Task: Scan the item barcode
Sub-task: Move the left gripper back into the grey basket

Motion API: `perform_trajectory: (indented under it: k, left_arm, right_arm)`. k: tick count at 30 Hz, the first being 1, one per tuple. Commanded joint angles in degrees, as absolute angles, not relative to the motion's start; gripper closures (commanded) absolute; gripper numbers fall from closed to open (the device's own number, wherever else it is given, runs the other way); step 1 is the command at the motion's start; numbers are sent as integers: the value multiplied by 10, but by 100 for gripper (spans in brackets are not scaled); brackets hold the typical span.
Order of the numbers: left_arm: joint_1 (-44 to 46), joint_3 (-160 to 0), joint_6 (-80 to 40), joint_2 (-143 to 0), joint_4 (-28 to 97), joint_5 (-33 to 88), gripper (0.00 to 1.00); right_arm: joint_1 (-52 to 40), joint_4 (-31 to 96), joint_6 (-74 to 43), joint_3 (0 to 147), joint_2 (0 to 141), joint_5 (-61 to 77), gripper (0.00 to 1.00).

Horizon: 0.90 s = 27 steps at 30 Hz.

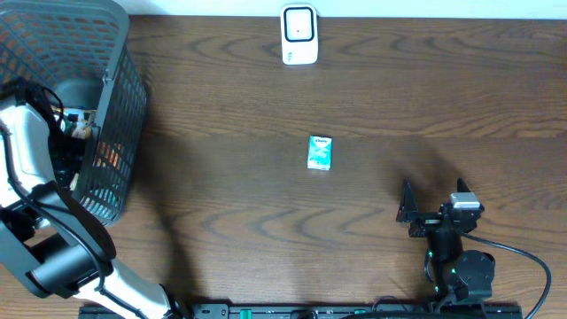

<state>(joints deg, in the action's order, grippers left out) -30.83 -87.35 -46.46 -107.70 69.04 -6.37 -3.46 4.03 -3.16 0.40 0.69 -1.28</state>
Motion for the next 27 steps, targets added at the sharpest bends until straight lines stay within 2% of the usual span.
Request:
perform_trajectory:
  k: [1, 18, 24, 25, 27]
  left_arm:
    - [-310, -853, -490, -1088, 677, -76, 17]
    - [-310, -767, -490, -1090, 596, -121, 18]
    - [-310, -740, -488, -1090, 573, -121, 38]
    - [-310, -740, -488, -1090, 573, -121, 44]
    - [-310, -740, -486, -1090, 576, -121, 63]
  right_arm:
    - [-33, 42, -25, 3, 4, -14, 1]
    - [-33, 42, -25, 3, 4, -14, 1]
    - [-33, 42, -25, 3, 4, -14, 1]
    - [-33, 42, -25, 3, 4, -14, 1]
    - [-33, 42, -25, 3, 4, -14, 1]
